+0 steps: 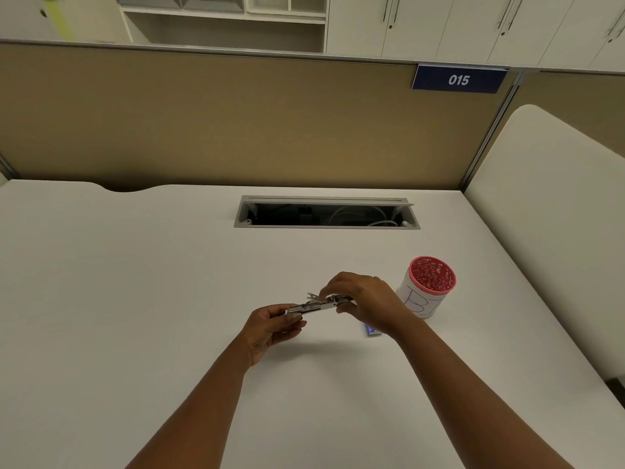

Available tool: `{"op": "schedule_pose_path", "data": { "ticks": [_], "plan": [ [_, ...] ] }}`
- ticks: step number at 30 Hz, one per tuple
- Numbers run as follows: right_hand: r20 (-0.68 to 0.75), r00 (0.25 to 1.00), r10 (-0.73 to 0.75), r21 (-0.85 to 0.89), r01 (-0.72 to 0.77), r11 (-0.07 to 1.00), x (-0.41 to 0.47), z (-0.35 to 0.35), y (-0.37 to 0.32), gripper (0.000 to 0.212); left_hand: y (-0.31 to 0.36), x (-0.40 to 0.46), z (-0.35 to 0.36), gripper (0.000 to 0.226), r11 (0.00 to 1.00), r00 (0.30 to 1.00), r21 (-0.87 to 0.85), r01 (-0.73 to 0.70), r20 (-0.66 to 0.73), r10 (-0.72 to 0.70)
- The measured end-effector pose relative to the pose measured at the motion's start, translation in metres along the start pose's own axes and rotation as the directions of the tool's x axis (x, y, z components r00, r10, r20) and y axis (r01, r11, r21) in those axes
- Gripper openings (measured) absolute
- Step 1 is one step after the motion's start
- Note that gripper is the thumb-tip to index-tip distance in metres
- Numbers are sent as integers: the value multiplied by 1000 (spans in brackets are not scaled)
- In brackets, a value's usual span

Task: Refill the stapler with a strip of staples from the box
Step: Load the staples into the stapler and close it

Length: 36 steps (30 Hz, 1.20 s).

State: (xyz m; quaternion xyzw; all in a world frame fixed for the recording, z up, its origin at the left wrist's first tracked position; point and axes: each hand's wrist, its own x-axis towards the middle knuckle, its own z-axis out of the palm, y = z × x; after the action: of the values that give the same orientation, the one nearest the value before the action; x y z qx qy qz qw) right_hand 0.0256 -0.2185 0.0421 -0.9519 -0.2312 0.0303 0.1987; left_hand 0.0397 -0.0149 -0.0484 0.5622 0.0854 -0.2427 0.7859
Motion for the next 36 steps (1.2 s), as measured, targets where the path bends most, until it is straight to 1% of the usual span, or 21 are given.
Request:
{"op": "schedule_pose_path", "data": {
  "ticks": [6, 10, 17, 21, 23, 25, 26, 27, 29, 31, 33, 34, 36],
  "plan": [
    [6, 1000, -12, -38, 12, 999, 0, 3, 3, 35, 1, 0, 0, 15, 1000, 1000, -9, -10, 4, 10],
    [-13, 1000, 26, 41, -25, 999, -2, 4, 3, 42, 2, 0, -1, 14, 1000, 1000, -13, -7, -3, 7],
    [67, 998, 21, -57, -17, 998, 0, 6, 6, 36, 3, 0, -1, 14, 1000, 1000, 1, -13, -5, 13],
    [29, 998, 59, -18, -59, 998, -2, 5, 5, 42, 5, -1, -1, 15, 1000, 1000, 16, -13, 1, 13],
    [16, 994, 110, -71, -109, 992, -3, 2, 8, 43, 4, -2, -2, 15, 1000, 1000, 18, -18, -4, 18],
    [36, 985, 168, -193, -158, 968, -3, -2, 14, 38, 4, -2, -4, 15, 999, 1000, 25, -24, -15, 25],
    [44, 980, 193, -227, -178, 957, -3, -4, 17, 33, 4, -2, -5, 15, 999, 1000, 32, -24, -16, 25],
    [39, 976, 213, -208, -201, 957, -4, -7, 20, 29, 4, -2, -5, 15, 999, 1000, 40, -22, -16, 23],
    [-3, 970, 241, -48, -241, 969, -5, -11, 23, 26, 4, -2, -4, 13, 999, 1000, 49, -14, -13, 15],
    [-69, 964, 256, 138, -245, 960, -5, -16, 24, 31, 4, -2, -3, 13, 999, 1000, 50, -13, -17, 13],
    [-110, 959, 262, 278, -224, 934, -6, -21, 22, 38, 5, -3, -2, 13, 999, 999, 45, -22, -23, 23],
    [-121, 956, 267, 312, -219, 925, -7, -23, 22, 40, 6, -3, -3, 13, 999, 999, 40, -27, -24, 28],
    [-141, 951, 274, 318, -219, 922, -7, -26, 21, 43, 9, -4, -3, 14, 998, 999, 43, -34, -20, 35]
  ]
}}
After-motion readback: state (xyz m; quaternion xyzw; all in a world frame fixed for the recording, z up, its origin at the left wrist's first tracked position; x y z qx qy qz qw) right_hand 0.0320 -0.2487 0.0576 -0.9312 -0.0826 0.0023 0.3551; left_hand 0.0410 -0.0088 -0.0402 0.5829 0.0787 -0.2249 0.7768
